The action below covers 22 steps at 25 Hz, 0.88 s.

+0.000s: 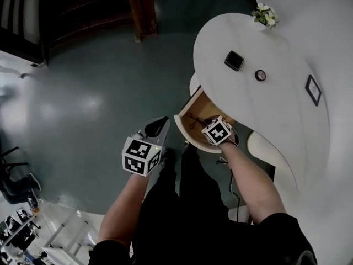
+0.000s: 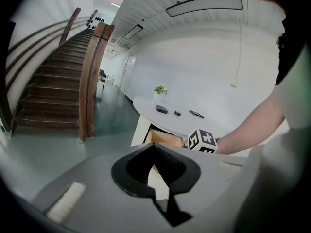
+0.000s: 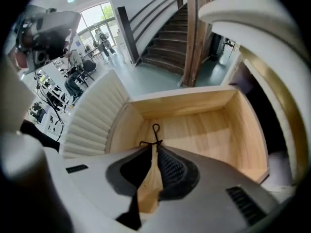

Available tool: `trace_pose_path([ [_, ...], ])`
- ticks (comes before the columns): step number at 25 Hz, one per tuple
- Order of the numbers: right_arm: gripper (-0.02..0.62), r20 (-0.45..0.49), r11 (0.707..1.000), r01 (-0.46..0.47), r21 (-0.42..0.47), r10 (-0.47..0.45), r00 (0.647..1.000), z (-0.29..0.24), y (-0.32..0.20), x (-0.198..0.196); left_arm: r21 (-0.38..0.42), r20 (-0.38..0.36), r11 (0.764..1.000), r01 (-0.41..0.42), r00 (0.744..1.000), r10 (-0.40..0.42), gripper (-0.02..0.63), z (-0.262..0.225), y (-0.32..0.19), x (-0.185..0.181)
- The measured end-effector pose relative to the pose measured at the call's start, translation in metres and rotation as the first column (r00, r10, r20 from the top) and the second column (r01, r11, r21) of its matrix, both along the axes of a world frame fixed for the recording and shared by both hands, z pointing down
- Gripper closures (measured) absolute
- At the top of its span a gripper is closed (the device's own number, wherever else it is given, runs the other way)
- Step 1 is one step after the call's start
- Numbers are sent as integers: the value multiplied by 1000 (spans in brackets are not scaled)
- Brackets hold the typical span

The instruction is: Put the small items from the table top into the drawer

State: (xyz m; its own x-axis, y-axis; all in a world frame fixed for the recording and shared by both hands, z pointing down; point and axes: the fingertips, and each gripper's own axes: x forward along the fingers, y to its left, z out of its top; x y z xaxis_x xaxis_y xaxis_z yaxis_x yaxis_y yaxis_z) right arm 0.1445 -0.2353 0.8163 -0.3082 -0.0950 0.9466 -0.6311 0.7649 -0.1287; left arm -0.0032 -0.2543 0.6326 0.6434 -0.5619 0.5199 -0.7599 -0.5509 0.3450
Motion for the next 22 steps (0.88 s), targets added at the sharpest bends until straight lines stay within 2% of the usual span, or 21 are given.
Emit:
trace_pose_path([
  [6, 565, 27, 993, -102, 66, 101, 995, -52, 13, 6, 71, -16, 997, -26, 999, 27, 595, -39, 6, -12],
  [11, 565, 72, 973, -194, 126, 186, 980, -103, 28, 6, 110, -40, 992, -56, 997, 61, 595, -65, 18, -19],
  [17, 565, 131, 953, -242, 184, 220, 967, -154, 51, 6, 142, -36, 985, -93, 994, 99, 595, -88, 33, -19],
  [22, 565, 199, 924, -309, 223, 267, 943, -184, 59, 23, 155, -22, 983, -96, 995, 101, 595, -101, 39, -12],
])
